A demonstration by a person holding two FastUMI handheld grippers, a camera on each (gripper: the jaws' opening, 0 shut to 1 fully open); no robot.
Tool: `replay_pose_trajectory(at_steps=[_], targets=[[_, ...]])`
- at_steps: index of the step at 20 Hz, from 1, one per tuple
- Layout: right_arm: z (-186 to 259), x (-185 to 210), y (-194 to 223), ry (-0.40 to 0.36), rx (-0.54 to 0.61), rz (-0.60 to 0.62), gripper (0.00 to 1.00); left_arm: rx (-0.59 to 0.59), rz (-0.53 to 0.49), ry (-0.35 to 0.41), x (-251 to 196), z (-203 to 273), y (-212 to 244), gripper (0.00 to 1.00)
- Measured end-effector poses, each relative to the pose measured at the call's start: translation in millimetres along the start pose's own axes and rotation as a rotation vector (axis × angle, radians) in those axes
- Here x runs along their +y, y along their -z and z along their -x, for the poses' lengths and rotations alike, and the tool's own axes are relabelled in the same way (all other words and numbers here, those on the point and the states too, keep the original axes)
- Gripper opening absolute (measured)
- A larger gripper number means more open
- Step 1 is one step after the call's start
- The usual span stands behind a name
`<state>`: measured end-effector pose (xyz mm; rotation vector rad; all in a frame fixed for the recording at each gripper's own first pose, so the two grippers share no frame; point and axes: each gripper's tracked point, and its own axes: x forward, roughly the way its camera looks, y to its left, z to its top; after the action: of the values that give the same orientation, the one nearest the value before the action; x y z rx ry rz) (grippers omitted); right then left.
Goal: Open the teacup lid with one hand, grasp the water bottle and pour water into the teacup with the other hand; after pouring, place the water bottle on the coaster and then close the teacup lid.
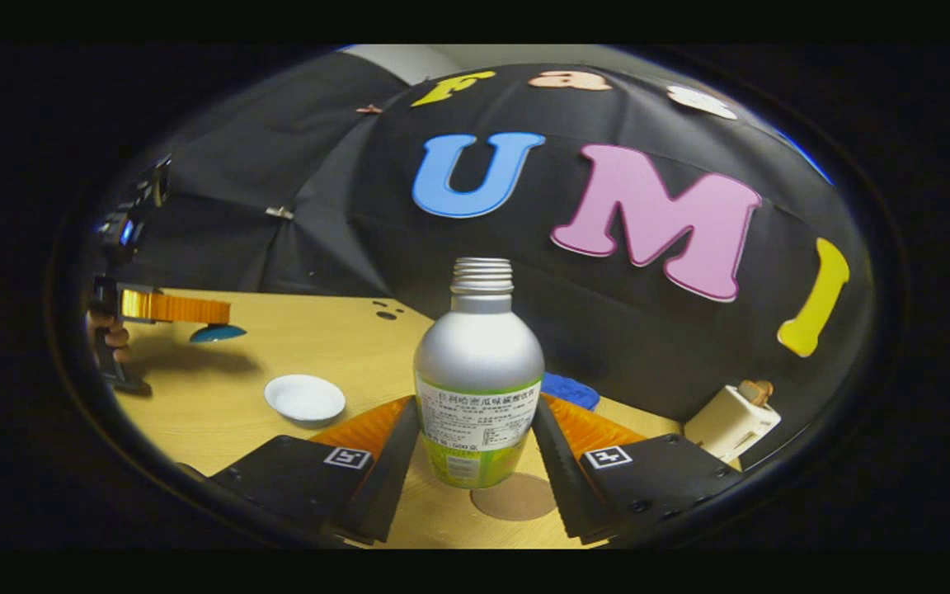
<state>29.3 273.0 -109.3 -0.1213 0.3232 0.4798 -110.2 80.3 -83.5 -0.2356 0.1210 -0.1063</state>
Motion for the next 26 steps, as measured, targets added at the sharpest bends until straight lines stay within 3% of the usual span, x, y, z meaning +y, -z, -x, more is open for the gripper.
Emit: replay_pose_trajectory(at_steps=[10, 17, 26], targets=[[-7.5, -63.0, 49.9, 0.075, 0.051, -0.167, 0.78, -0.004, -0.005, -0.003, 0.5, -1.2, 0.4, 0.30], [-9.6, -71.7, 69.2, 0.082, 0.077, -0.242, 0.75, -0.003, -0.005, 0.000, 0.6, -1.3, 0.8, 0.30], [-10.3, -69.4, 85.1, 0.074, 0.105, -0.294, 0.87, -0.004, 0.001, 0.000, 0.7, -1.9, 0.6, 0.30]])
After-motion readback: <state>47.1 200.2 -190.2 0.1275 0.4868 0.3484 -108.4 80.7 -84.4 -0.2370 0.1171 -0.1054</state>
